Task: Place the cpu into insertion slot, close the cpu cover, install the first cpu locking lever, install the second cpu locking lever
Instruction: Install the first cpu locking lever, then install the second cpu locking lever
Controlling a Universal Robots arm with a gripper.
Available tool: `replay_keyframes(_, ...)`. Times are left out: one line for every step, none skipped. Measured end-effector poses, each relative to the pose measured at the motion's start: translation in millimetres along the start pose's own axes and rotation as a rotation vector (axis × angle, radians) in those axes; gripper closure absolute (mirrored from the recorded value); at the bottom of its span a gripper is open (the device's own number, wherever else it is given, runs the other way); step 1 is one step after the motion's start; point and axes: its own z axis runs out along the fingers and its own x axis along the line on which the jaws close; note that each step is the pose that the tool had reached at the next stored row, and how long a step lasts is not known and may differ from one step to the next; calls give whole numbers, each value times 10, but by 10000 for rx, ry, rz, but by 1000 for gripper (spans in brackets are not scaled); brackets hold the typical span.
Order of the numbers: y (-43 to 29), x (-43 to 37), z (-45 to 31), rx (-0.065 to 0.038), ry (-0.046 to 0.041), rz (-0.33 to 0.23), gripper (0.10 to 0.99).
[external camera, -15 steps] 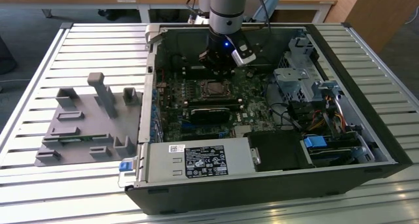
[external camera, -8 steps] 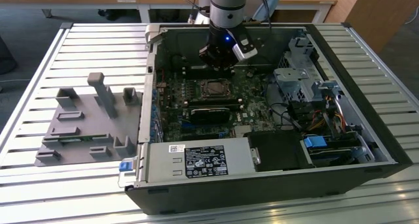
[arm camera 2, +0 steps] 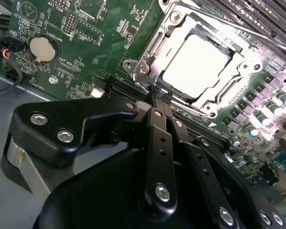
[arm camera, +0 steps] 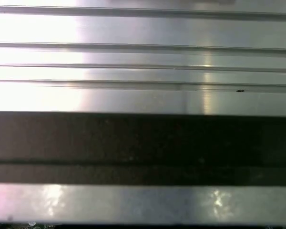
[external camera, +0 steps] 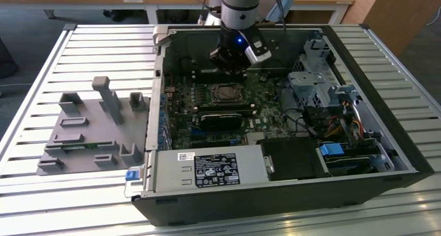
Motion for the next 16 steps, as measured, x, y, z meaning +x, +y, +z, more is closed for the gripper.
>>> replay_keyframes(-5, 0, 0, -1, 0, 0, 980)
replay_keyframes(-10, -1, 0, 0, 0, 0, 980)
replay_keyframes(-14, -1, 0, -1, -1, 0, 980)
replay_keyframes(-18, -1, 0, -2, -1, 0, 980)
replay_keyframes(-22, -1, -1, -1, 0, 0, 980)
replay_keyframes(-24, -2, 0, -1, -1, 1, 980)
replay_keyframes(-26, -2, 0, -2, -1, 1, 980)
replay_keyframes(-29, -2, -1, -1, -1, 1, 980)
replay_keyframes(-31, -2, -1, -1, 0, 1, 980)
replay_keyframes(-32, -2, 0, -1, -1, 1, 980)
replay_keyframes(-35, -2, -1, 0, 0, 0, 980)
replay_keyframes(-39, -2, -1, 0, 0, 0, 980)
replay_keyframes(-43, -2, -1, 0, 0, 0, 980)
replay_keyframes(-46, -3, -1, 0, 0, 0, 980)
replay_keyframes(-51, -3, -2, 0, 0, 0, 980)
replay_keyframes(-56, -3, -2, 0, 0, 0, 980)
